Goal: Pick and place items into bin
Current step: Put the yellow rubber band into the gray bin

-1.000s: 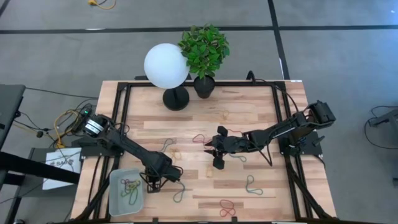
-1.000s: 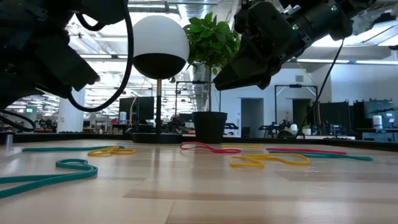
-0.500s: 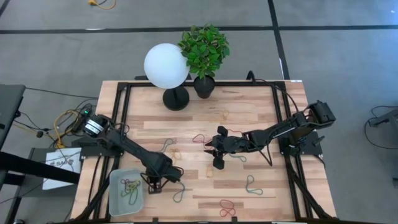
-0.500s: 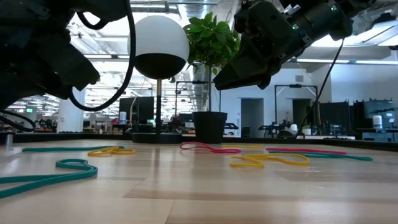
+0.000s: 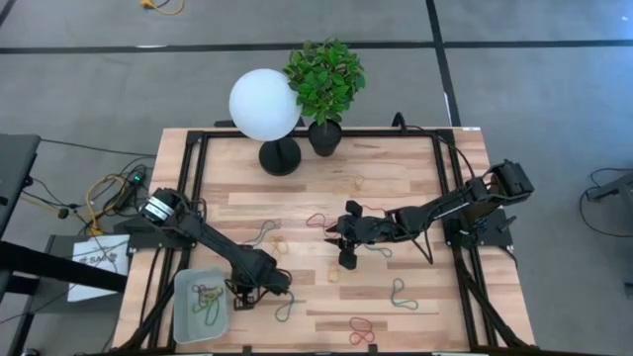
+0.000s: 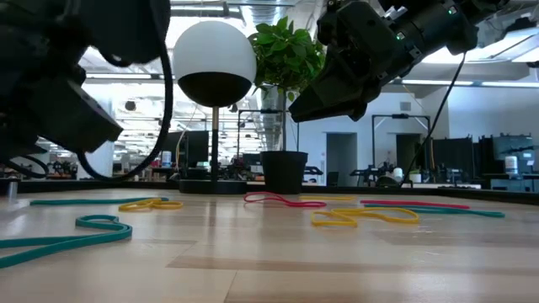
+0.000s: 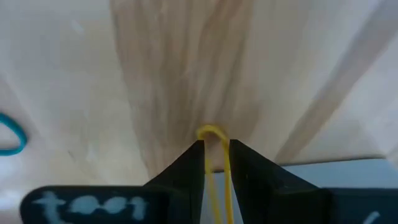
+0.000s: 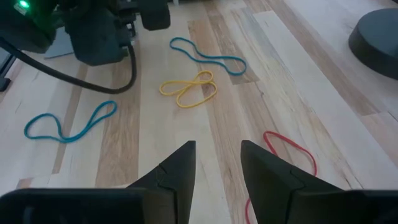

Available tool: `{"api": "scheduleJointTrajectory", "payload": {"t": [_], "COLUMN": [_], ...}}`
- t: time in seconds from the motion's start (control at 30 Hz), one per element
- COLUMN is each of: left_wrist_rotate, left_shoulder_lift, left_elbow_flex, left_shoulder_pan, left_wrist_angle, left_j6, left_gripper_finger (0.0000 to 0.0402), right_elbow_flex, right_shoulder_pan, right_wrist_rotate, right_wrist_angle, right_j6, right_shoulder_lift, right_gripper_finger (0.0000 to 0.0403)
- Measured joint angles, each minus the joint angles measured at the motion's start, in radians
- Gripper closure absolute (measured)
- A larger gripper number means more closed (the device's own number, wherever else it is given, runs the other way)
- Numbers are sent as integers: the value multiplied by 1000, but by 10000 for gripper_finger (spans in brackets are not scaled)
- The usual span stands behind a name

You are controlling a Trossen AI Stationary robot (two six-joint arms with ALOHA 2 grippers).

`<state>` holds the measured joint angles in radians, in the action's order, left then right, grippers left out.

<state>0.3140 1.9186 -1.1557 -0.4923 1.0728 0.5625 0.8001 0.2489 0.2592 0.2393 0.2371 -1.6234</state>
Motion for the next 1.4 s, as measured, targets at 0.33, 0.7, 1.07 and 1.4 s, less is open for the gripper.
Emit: {"api": "scheduleJointTrajectory", "payload": {"t": [0.33,0.7,1.07,1.4], "left_wrist_rotate": [-31,85,-177,-157], "left_shoulder_lift": [-5,-5,-11,-14], "left_elbow_flex": [0,-15,-329,-375], "left_shoulder_pan": [0,0,-100,-133], "left_wrist_angle": [54,147,484,499], "left_j6": [-3,-20,50,151], "left_gripper_finger": [341,400,401,401], "right_elbow_flex": [0,0,0,0], "right_shoulder_pan": [0,0,0,0], "right_wrist_rotate": [0,0,0,0], "right_wrist_angle": [0,0,0,0], "right_j6": [0,0,0,0], "right_shoulder_lift": [0,0,0,0], "right_gripper_finger": [281,281,281,281]}}
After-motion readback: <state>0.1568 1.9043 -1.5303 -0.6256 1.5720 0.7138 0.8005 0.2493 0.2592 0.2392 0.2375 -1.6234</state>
